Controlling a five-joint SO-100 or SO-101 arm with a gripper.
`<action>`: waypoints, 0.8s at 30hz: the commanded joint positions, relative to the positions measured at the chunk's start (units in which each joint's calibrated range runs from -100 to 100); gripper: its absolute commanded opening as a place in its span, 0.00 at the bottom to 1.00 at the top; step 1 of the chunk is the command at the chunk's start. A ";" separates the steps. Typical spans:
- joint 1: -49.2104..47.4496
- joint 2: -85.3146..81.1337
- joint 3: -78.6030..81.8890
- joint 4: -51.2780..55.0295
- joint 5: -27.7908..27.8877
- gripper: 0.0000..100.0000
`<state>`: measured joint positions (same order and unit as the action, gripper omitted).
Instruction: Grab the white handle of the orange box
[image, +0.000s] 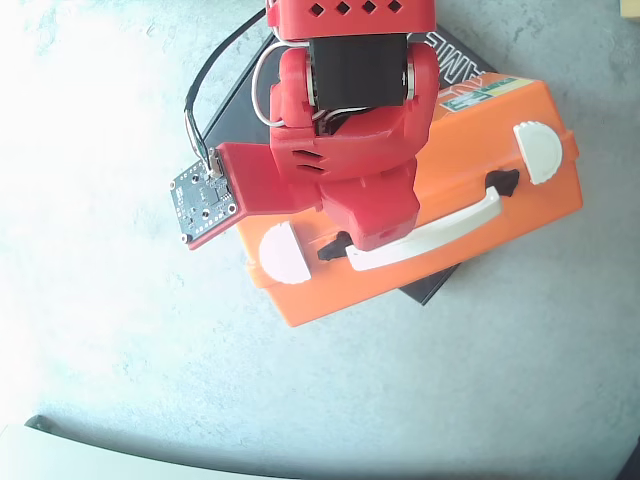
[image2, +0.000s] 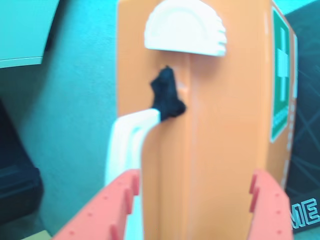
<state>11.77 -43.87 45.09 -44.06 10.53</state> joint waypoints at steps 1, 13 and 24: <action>-1.74 1.57 4.31 11.49 -0.11 0.26; -6.93 5.37 -12.62 34.50 0.31 0.26; -6.93 9.67 -27.59 49.73 6.52 0.26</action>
<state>4.73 -36.94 17.55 4.41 15.08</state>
